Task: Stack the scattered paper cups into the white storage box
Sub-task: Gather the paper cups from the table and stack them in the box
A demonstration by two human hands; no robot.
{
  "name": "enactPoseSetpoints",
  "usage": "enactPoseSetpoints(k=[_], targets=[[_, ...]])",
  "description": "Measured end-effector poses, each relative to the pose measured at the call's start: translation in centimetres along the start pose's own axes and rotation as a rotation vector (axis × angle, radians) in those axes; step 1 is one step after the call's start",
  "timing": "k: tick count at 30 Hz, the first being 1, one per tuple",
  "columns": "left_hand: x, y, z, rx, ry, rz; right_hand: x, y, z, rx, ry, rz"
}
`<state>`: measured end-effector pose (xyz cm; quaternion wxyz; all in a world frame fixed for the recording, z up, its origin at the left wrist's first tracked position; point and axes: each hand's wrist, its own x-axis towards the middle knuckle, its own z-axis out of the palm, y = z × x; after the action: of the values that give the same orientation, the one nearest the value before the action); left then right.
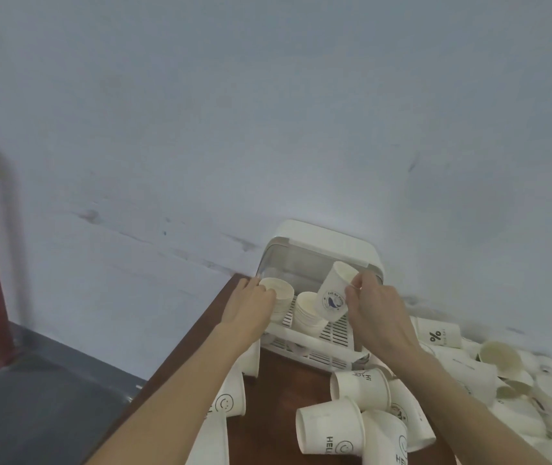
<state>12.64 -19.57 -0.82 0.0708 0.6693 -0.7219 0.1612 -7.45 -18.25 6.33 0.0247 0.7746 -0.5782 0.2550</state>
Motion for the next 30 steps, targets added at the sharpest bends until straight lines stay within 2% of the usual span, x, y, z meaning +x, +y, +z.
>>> enactPoseSetpoints(k=[7, 20, 30], targets=[[-0.5, 0.2, 0.2, -0.015, -0.003, 0.003, 2.3, -0.5, 2.1, -0.032, -0.009, -0.004], [-0.6, 0.2, 0.7, -0.061, 0.025, 0.024, 1.4, 0.9, 7.6, -0.089, -0.180, 0.036], [-1.9, -0.2, -0.3, -0.133, 0.084, 0.010, 0.3, 0.8, 7.6, -0.083, -0.286, 0.023]])
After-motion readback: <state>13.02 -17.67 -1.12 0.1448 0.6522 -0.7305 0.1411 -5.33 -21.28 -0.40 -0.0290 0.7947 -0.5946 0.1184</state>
